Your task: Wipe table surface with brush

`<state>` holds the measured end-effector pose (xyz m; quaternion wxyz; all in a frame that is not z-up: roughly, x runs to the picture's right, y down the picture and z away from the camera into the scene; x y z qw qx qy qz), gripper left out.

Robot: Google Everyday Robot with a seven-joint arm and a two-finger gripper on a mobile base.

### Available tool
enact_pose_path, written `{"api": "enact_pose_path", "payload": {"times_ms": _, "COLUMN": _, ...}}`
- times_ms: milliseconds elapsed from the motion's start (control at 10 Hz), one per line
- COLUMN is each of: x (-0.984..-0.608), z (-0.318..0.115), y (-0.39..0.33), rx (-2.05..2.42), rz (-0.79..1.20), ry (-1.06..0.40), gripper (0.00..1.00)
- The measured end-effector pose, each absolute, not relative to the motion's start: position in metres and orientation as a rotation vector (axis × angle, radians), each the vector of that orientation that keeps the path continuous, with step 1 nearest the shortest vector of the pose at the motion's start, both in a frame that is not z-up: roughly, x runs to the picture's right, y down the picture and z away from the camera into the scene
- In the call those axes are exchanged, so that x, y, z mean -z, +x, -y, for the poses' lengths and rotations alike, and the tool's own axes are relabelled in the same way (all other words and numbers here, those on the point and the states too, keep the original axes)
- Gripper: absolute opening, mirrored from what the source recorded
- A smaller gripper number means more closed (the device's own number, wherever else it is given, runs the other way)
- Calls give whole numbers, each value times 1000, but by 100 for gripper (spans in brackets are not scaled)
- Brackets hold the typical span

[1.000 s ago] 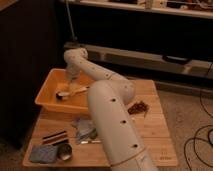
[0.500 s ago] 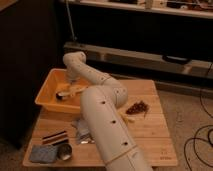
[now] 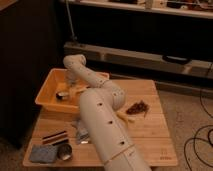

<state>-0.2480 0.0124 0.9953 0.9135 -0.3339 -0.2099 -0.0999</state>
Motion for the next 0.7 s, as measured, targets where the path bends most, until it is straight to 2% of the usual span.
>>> {"api": "enact_pose_path", "payload": {"times_ms": 200, "x": -995, "z": -14, "y": -253, "rx": 221, "rz": 446, "ry": -688, "gripper": 72}}
{"api": "enact_pose_path", "payload": {"times_ms": 300, "x": -995, "z": -17, "y": -255, "rx": 236, "rz": 446, "ry": -700, "gripper": 59}}
{"api": "enact_pose_path", "payload": {"times_ms": 500, "x": -994, "z": -18, "y": -257, "rx": 254, "rz": 443, "ry": -703, "gripper": 42}}
{"api": "enact_pose_path", "payload": {"times_ms": 700, "x": -992, "z": -15, "y": -259, "rx": 256, "rz": 444, "ry": -699, "gripper": 20}}
